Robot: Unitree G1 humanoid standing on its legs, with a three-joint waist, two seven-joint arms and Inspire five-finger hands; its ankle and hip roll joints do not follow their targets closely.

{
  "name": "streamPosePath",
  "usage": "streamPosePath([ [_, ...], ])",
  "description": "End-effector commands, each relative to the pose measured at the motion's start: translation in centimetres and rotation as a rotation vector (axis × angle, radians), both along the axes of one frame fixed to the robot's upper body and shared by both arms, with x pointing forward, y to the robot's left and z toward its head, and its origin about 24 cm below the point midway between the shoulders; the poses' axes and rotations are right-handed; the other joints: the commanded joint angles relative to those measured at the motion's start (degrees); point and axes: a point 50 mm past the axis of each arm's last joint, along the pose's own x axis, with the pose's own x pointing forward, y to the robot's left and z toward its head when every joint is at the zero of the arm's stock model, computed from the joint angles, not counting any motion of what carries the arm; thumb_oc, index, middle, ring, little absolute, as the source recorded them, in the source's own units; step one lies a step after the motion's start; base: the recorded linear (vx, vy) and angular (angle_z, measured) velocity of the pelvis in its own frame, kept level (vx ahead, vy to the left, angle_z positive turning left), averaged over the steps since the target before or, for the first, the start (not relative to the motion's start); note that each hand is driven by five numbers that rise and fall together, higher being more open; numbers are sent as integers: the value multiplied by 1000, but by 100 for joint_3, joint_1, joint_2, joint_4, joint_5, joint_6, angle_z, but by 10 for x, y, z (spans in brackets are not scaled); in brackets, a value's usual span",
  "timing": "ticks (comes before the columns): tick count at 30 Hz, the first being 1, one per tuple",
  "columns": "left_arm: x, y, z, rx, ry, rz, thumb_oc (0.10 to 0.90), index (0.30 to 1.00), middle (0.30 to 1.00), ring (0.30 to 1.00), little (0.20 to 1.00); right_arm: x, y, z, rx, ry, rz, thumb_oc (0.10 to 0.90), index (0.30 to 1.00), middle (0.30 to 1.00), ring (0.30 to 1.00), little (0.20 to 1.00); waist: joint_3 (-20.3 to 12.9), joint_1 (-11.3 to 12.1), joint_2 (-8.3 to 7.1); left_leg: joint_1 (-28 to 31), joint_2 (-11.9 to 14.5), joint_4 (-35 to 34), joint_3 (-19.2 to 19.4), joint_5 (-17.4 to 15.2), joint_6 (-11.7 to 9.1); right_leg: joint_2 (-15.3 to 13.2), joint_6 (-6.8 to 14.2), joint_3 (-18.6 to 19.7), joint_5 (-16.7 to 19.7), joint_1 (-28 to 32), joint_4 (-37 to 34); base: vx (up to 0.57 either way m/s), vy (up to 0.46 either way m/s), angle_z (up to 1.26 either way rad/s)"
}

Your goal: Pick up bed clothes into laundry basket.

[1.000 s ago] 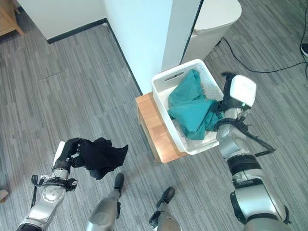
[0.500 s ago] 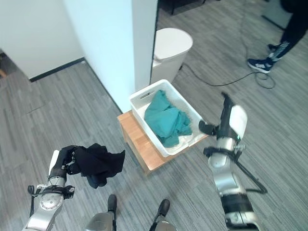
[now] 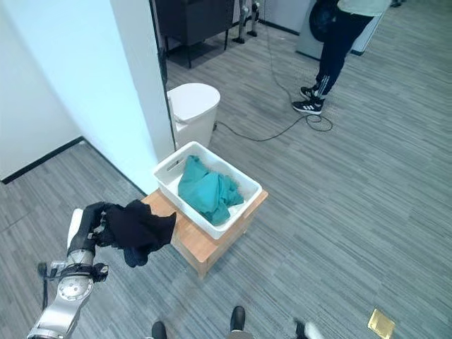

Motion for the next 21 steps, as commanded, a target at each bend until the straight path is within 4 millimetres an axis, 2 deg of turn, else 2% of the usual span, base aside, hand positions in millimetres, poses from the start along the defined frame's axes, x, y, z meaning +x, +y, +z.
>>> streamPosePath([
  [1, 34, -21, 96, 81, -480, -127, 400, 300, 300, 300, 300, 10, -2, 0, -12, 37, 77, 800, 900, 900, 900, 900, 34, -91, 60, 98, 47, 35, -80, -515, -19, -331, 490, -113, -820, 710, 82, -10, -8, -7],
  [3, 38, -28, 108, 100, -533, -153, 400, 300, 300, 300, 300, -8, -2, -2, -10, 88, 81, 800, 900, 900, 900, 900, 6, -237, 129, 119, 73, 35, 39, -494, -30, -314, 488, 26, -797, 623, 82, -5, -12, -28],
  [5, 40, -28, 110, 106, -541, -155, 400, 300, 300, 300, 300, -10, -2, -2, -8, 89, 81, 800, 900, 900, 900, 900, -3, -268, 144, 135, 82, 35, 73, -494, -38, -307, 487, 52, -798, 615, 82, 8, -22, -46],
  [6, 43, -29, 119, 119, -572, -160, 400, 300, 300, 300, 300, -10, -2, -2, -6, 85, 73, 800, 900, 900, 900, 900, -34, -348, 166, 161, 106, 35, 128, -492, -49, -293, 484, 94, -794, 599, 82, 7, -29, -40],
  [9, 47, -30, 130, 135, -610, -165, 400, 300, 300, 300, 300, -8, -2, -2, -4, 73, 56, 800, 900, 900, 900, 900, -51, -408, 186, 184, 123, 35, 178, -486, -63, -281, 485, 124, -792, 585, 82, 5, -31, -16],
  [12, 56, -36, 155, 145, -699, -181, 400, 300, 300, 300, 300, 3, -8, 0, -13, 46, 47, 800, 900, 900, 900, 900, -93, -493, 223, 218, 140, 35, 229, -481, -86, -269, 480, 148, -785, 587, 82, 18, -30, -15],
  [13, 66, -40, 167, 157, -728, -177, 400, 300, 300, 300, 300, 3, -7, 1, -8, 47, 88, 800, 900, 900, 900, 900, -115, -572, 244, 238, 154, 35, 263, -478, -103, -260, 480, 164, -787, 591, 82, 16, -44, -5],
  [21, 88, -40, 195, 149, -764, -147, 400, 300, 300, 300, 300, 13, -9, 2, -13, 23, 86, 800, 900, 900, 900, 900, -133, -788, 331, 284, 167, 35, 346, -460, -146, -243, 483, 214, -772, 580, 82, 12, -20, -2],
])
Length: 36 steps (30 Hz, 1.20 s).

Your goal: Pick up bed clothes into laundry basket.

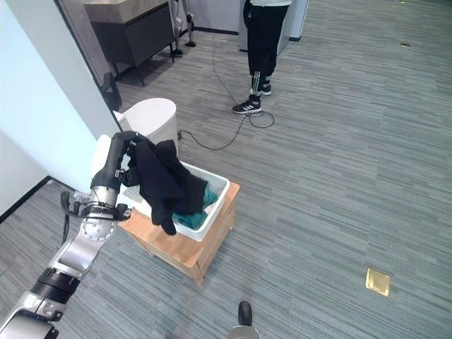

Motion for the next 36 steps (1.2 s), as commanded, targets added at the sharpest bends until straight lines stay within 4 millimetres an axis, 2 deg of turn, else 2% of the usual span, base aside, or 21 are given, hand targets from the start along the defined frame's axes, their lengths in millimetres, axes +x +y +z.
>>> streamPosePath([
  [1, 15, 6, 95, -54, -373, 5, 400, 300, 300, 300, 300, -3, -13, 3, -43, 12, -5, 800, 900, 900, 900, 900, 18, -158, -41, 58, 176, 14, -228, -376, -119, -308, 458, -101, -896, 708, 83, 22, -24, -5],
  [6, 25, 10, 104, -48, -366, 29, 400, 300, 300, 300, 300, -9, -19, 4, -57, 30, -28, 800, 900, 900, 900, 900, 10, -271, 33, 65, 165, 14, -215, -377, -127, -305, 452, -72, -898, 711, 83, 20, -9, -4],
  [9, 36, 16, 100, -101, -307, 55, 400, 300, 300, 300, 300, -10, -24, 5, -69, 26, -57, 800, 900, 900, 900, 900, 25, -361, 97, 75, 144, 14, -198, -389, -129, -312, 458, -61, -893, 699, 83, 11, 1, 0],
  [11, 41, 20, 97, -109, -280, 76, 400, 300, 300, 300, 300, -11, -25, 5, -69, 26, -66, 800, 900, 900, 900, 900, 29, -391, 104, 72, 142, 14, -188, -389, -128, -313, 460, -56, -892, 694, 83, 21, 1, -6],
  [13, 54, 25, 91, -88, -208, 127, 400, 300, 300, 300, 300, -11, -28, 6, -72, 12, -93, 800, 900, 900, 900, 900, 13, -475, 99, 68, 138, 14, -141, -396, -138, -315, 465, -53, -876, 674, 83, 38, -15, -5],
  [17, 70, 27, 83, -158, -119, 166, 400, 300, 300, 300, 300, -1, -35, 10, -89, -28, -125, 800, 900, 900, 900, 900, 66, -610, 61, -34, 117, 14, -94, -358, -144, -315, 485, -4, -805, 519, 83, 4, -10, -3],
  [18, 73, 20, 76, -182, -86, 161, 400, 300, 300, 300, 300, 21, -33, 12, -87, -88, -99, 800, 900, 900, 900, 900, 108, -548, 54, -82, 113, 14, -111, -345, -141, -319, 498, -8, -799, 482, 83, -9, -18, -4],
  [19, 73, 20, 76, -182, -87, 161, 400, 300, 300, 300, 300, 22, -33, 12, -87, -89, -99, 800, 900, 900, 900, 900, 98, -545, 56, -105, 115, 14, -107, -331, -141, -317, 492, -2, -786, 456, 83, -25, -10, -7],
  [20, 79, 24, 70, -191, -36, 202, 400, 300, 300, 300, 300, 33, -28, 13, -78, -120, -87, 800, 900, 900, 900, 900, 142, -587, 50, -245, 116, 14, -73, -307, -142, -322, 528, 40, -740, 265, 83, -45, -1, -4],
  [23, 87, 31, 72, -222, 12, 235, 400, 300, 300, 300, 300, 30, -27, 12, -81, -116, -79, 800, 900, 900, 900, 900, 159, -656, 28, -425, 132, 14, 37, -280, -152, -308, 556, 145, -644, -25, 83, -41, -5, -16],
  [24, 90, 28, 75, -352, 24, 210, 400, 300, 300, 300, 300, 28, -24, 11, -77, -115, -86, 800, 900, 900, 900, 900, 219, -661, 4, -611, 142, 14, 90, -241, -161, -298, 574, 163, -578, -267, 83, -46, -13, -33],
  [27, 93, 23, 77, -456, 29, 181, 400, 300, 300, 300, 300, 30, -22, 10, -77, -115, -81, 800, 900, 900, 900, 900, 260, -632, -22, -791, 151, 14, 99, -189, -169, -291, 575, 155, -528, -457, 83, -49, -29, -23],
  [28, 96, 14, 77, -504, 50, 158, 400, 300, 300, 300, 300, 32, -18, 9, -68, -118, -76, 800, 900, 900, 900, 900, 360, -614, -51, -939, 165, 14, 98, -136, -177, -287, 568, 155, -491, -628, 83, -25, -18, -13],
  [31, 98, 11, 78, -490, 63, 156, 400, 300, 300, 300, 300, 38, -16, 10, -68, -130, -73, 800, 900, 900, 900, 900, 440, -591, -81, -1065, 172, 14, 98, -102, -180, -283, 568, 144, -450, -769, 83, -25, -19, -12],
  [32, 99, 11, 79, -434, 73, 176, 400, 300, 300, 300, 300, 49, -14, 11, -69, -152, -55, 800, 900, 900, 900, 900, 529, -576, -119, -1159, 182, 14, 111, -67, -184, -280, 571, 153, -410, -891, 83, -38, -33, -17],
  [36, 100, 20, 79, -284, 89, 262, 400, 300, 300, 300, 300, 56, -8, 11, -61, -170, -37, 800, 900, 900, 900, 900, 630, -560, -165, -1266, 193, 14, 158, -42, -197, -267, 575, 212, -349, -1053, 83, -7, -7, -5],
])
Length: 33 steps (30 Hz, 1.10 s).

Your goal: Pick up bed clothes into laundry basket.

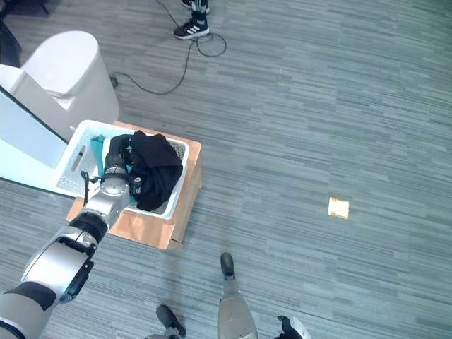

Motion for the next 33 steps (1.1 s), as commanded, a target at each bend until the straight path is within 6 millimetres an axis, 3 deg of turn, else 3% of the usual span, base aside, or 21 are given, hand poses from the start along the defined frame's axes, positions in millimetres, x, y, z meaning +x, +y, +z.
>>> streamPosePath([
  [1, 19, 20, 101, 260, -260, 87, 400, 300, 300, 300, 300, 4, -6, 2, -41, -16, -50, 800, 900, 900, 900, 900, 50, 182, -21, -220, 238, 7, -333, 21, -146, -381, 685, -243, -610, 391, 36, 0, 0, 0],
  [5, 19, 31, 110, 387, -240, 143, 400, 300, 300, 300, 300, 10, -2, 2, -14, -49, -84, 800, 900, 900, 900, 900, 110, 224, -8, -222, 251, 7, -392, 24, -152, -386, 679, -284, -620, 421, 36, 1, -5, -1],
  [7, 19, 36, 117, 488, -235, 163, 800, 900, 900, 900, 900, 11, 1, 2, 2, -57, -91, 800, 900, 900, 900, 900, 99, 248, 14, -212, 259, 7, -407, 23, -159, -388, 679, -318, -627, 442, 36, 17, -6, 1],
  [15, 19, 35, 144, 585, -306, 167, 800, 900, 900, 900, 900, 2, -5, 0, -15, -7, -56, 800, 900, 900, 900, 900, 14, 349, 50, -150, 256, 7, -509, -15, -155, -399, 678, -414, -682, 586, 36, 12, -5, 3],
  [21, 21, 32, 149, 608, -273, 86, 800, 900, 900, 900, 900, 1, -13, 1, -26, 40, -52, 800, 900, 900, 900, 900, -158, 440, 61, 32, 263, 7, -555, -57, -155, -379, 662, -481, -767, 835, 36, 24, -4, 11],
  [29, 20, 34, 170, 876, -186, -73, 800, 900, 900, 900, 900, -11, -21, -1, -6, 137, -45, 800, 900, 900, 900, 900, -427, 558, 104, 344, 242, 7, -652, -146, -145, -388, 692, -553, -869, 1244, 36, 21, 0, 2],
  [31, 19, 36, 167, 908, -163, -122, 800, 900, 900, 900, 900, -15, -24, -1, -7, 155, -52, 800, 900, 900, 900, 900, -555, 624, 94, 448, 231, 7, -723, -184, -136, -401, 705, -610, -896, 1406, 36, 30, -12, 15],
  [32, 19, 36, 167, 908, -163, -121, 800, 900, 900, 900, 900, -15, -24, -1, -7, 155, -52, 800, 900, 900, 900, 900, -553, 621, 93, 450, 231, 7, -724, -184, -135, -402, 705, -612, -896, 1409, 36, 23, -14, 18],
  [33, 15, 33, 173, 904, -219, -160, 800, 900, 900, 900, 900, -2, -33, 5, -26, 123, -61, 800, 900, 900, 900, 900, -650, 709, 79, 514, 224, 7, -774, -204, -126, -416, 709, -664, -917, 1525, 36, 16, -11, 12],
])
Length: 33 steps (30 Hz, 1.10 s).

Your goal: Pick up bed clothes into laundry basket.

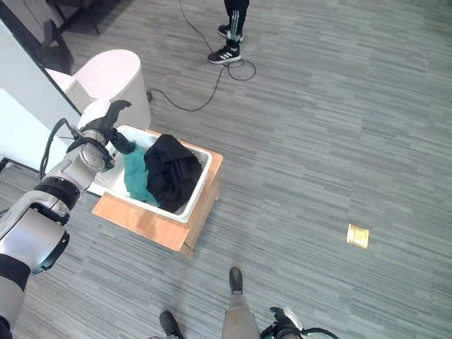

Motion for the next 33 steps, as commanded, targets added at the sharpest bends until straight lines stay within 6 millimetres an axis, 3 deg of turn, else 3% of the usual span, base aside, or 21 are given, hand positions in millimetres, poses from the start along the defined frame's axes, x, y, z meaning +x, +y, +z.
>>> streamPosePath([
  [1, -3, 9, 99, 36, -283, -36, 800, 900, 900, 900, 900, -10, -35, 7, -102, 57, -14, 800, 900, 900, 900, 900, -332, 100, 6, 0, 142, 11, -436, -232, -93, -411, 767, -283, -880, 794, 37, 18, -40, 15],
  [6, -37, 11, 49, -371, -445, -173, 800, 900, 900, 900, 900, 63, -59, 44, -178, -221, -78, 800, 900, 900, 900, 900, -476, 427, -146, 130, 139, 11, -615, -242, -73, -411, 708, -434, -960, 1083, 37, 7, -19, 15],
  [7, -63, 23, 9, -578, -442, -161, 800, 900, 900, 900, 900, 96, -78, 73, -250, -354, -91, 800, 900, 900, 900, 900, -549, 615, -213, 193, 138, 11, -672, -261, -65, -429, 690, -498, -992, 1191, 37, 33, 16, 6],
  [8, -63, 24, 9, -578, -441, -159, 800, 900, 900, 900, 900, 96, -78, 73, -251, -354, -89, 800, 900, 900, 900, 900, -564, 605, -207, 174, 137, 11, -672, -248, -63, -430, 686, -497, -981, 1172, 37, 44, 27, 2],
  [10, -83, 37, -28, -720, -420, -87, 800, 900, 900, 900, 900, 128, -102, 112, -317, -500, -111, 800, 900, 900, 900, 900, -633, 770, -294, 240, 135, 11, -728, -277, -64, -428, 673, -562, -1017, 1291, 37, 38, 26, 12],
  [11, -103, 51, -52, -816, -407, -17, 800, 900, 900, 900, 900, 148, -121, 150, -382, -625, -102, 800, 900, 900, 900, 900, -694, 879, -360, 231, 124, 11, -811, -262, -57, -435, 667, -640, -1014, 1345, 37, 21, 26, 29],
  [12, -103, 51, -53, -816, -407, -17, 800, 900, 900, 900, 900, 148, -121, 150, -382, -624, -101, 800, 900, 900, 900, 900, -701, 877, -360, 223, 123, 11, -813, -261, -56, -435, 666, -642, -1013, 1338, 37, 6, 54, 43],
  [13, -123, 68, -78, -833, -373, 73, 800, 900, 900, 900, 900, 160, -135, 187, -437, -759, -82, 800, 900, 900, 900, 900, -718, 1001, -435, 236, 116, 11, -895, -280, -56, -455, 677, -723, -1023, 1415, 37, 1, 30, 36],
  [14, -124, 68, -78, -834, -371, 75, 800, 900, 900, 900, 900, 159, -136, 187, -438, -757, -81, 800, 900, 900, 900, 900, -735, 989, -430, 217, 112, 11, -904, -265, -52, -459, 674, -731, -1013, 1403, 37, 10, 68, 38],
  [15, -143, 83, -102, -847, -326, 164, 800, 900, 900, 900, 900, 165, -139, 210, -459, -866, -73, 800, 900, 900, 900, 900, -746, 1079, -478, 231, 108, 11, -984, -297, -47, -470, 685, -834, -1025, 1473, 37, -4, 67, 28],
  [18, -175, 98, -128, -887, -290, 279, 800, 900, 900, 900, 900, 172, -119, 228, -409, -1035, -38, 800, 900, 900, 900, 900, -723, 1282, -543, 214, 80, 11, -1145, -314, 3, -498, 695, -958, -1030, 1543, 37, -8, 81, 34],
  [19, -187, 113, -135, -888, -290, 362, 800, 900, 900, 900, 900, 171, -124, 279, -339, -1256, -62, 800, 900, 900, 900, 900, -759, 1254, -606, 207, 69, 11, -1184, -318, 20, -510, 712, -981, -1024, 1546, 37, -7, 90, 28],
  [24, -198, 102, -144, -904, -230, 316, 800, 900, 900, 900, 900, 160, -135, 286, -301, -1353, -167, 800, 900, 900, 900, 900, -728, 1509, -798, 120, 5, 11, -1397, -281, 48, -533, 730, -1223, -968, 1629, 37, -32, 30, 39],
  [25, -191, 89, -145, -902, -196, 257, 800, 900, 900, 900, 900, 174, -133, 309, -291, -1436, -170, 800, 900, 900, 900, 900, -640, 1752, -913, 7, -46, 11, -1699, -236, 63, -528, 702, -1454, -1049, 1667, 303, -115, 64, 46],
  [26, -193, 95, -140, -927, -308, 345, 800, 900, 900, 900, 900, 143, -61, 268, -125, -1510, -17, 800, 900, 900, 900, 900, -421, 1486, -799, 6, -85, 11, -1829, -271, 142, -431, 702, -993, -1142, 1416, 880, -125, 68, 74],
  [27, -193, 95, -141, -924, -305, 343, 800, 900, 900, 900, 900, 141, -61, 267, -127, -1506, -21, 800, 900, 900, 900, 900, -458, 1505, -822, -34, -97, 11, -1829, -242, 151, -443, 699, -990, -1126, 1371, 890, -183, 129, 115],
  [28, -200, 101, -141, -945, -352, 384, 800, 900, 900, 900, 900, 116, -51, 256, -182, -1517, -47, 800, 900, 900, 900, 900, -348, 1259, -669, -185, -125, 11, -2146, -132, 216, -97, 717, -9, -1458, 1204, 1145, -80, 63, 115],
  [29, -200, 101, -142, -943, -349, 383, 800, 900, 900, 900, 900, 115, -51, 256, -183, -1513, -49, 800, 900, 900, 900, 900, -386, 1266, -680, -190, -123, 11, -2153, -170, 208, -96, 720, -9, -1498, 1195, 1157, -102, 123, 130],
  [30, -192, 86, -139, -977, -353, 323, 800, 900, 900, 900, 900, 107, -36, 241, -146, -1483, 3, 800, 900, 900, 900, 900, -362, 1063, -568, -281, -190, 11, -2459, -24, 230, 297, 557, 1125, -1824, 1139, 1219, -26, 49, 97],
  [31, -191, 81, -141, -976, -337, 305, 800, 900, 900, 900, 900, 108, -27, 238, -142, -1487, 26, 800, 900, 900, 900, 900, -342, 1069, -527, -342, -220, 20, -2603, -19, 221, 352, 461, 1396, -1945, 1225, 1124, -49, 51, 133],
  [33, -192, 76, -140, -998, -322, 274, 800, 900, 900, 900, 900, 113, -19, 243, -165, -1506, 84, 800, 900, 900, 900, 900, -354, 1157, -509, -371, -218, 16, -2723, -4, 161, 255, 353, 1208, -1971, 1460, 850, -103, -100, 144],
])
